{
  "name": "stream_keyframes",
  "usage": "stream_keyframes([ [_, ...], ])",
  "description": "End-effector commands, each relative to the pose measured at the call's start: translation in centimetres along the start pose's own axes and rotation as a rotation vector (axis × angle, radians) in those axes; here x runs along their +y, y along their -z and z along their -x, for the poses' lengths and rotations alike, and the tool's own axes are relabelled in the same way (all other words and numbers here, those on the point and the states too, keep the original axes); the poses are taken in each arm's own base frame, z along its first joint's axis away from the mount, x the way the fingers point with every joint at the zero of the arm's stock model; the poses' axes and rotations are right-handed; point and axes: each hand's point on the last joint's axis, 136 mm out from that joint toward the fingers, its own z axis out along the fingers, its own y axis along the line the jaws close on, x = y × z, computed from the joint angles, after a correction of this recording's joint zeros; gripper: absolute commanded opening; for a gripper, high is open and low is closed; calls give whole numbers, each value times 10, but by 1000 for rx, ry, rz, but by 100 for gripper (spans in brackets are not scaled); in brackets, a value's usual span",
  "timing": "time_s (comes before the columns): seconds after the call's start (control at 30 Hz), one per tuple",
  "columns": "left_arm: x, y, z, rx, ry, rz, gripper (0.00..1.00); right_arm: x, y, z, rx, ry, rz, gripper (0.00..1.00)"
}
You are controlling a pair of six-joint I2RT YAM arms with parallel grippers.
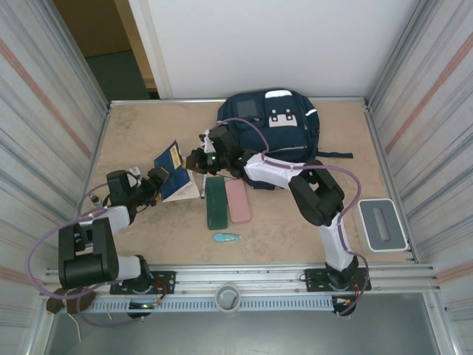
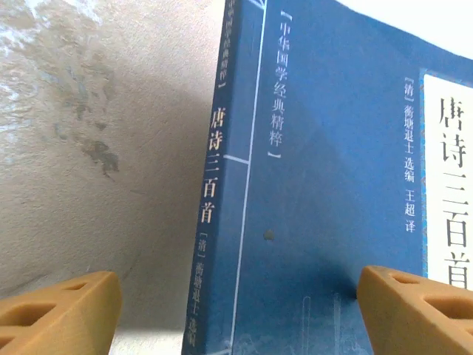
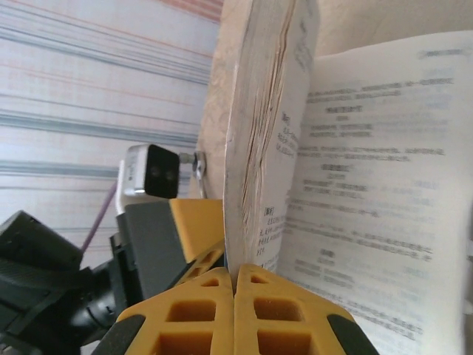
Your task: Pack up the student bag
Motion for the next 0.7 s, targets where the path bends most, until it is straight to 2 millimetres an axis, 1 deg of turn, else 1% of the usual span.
stream_keyframes([
  [0.0,-17,-1,4,6,-20,-91,81,36,11,6,-16,26,104,0],
  [0.03,-21,-1,5,4,-26,-105,79,33,10,6,-14,23,98,0],
  [0.17,-38,3,9,-10,-68,-163,63,18,8,4,-3,9,78,0],
  [0.3,-53,7,10,-8,-96,-208,49,5,8,3,6,-1,56,0],
  [0.4,-60,11,10,-17,-102,-224,39,-5,12,5,3,5,20,0],
  [0.5,-73,18,9,-33,-130,-242,27,-13,18,9,4,18,-4,0],
  [0.6,-100,27,4,-34,-202,-290,10,-13,29,10,21,45,5,0],
  [0.67,-123,34,-3,-32,-251,-334,0,-10,43,13,17,74,23,2],
])
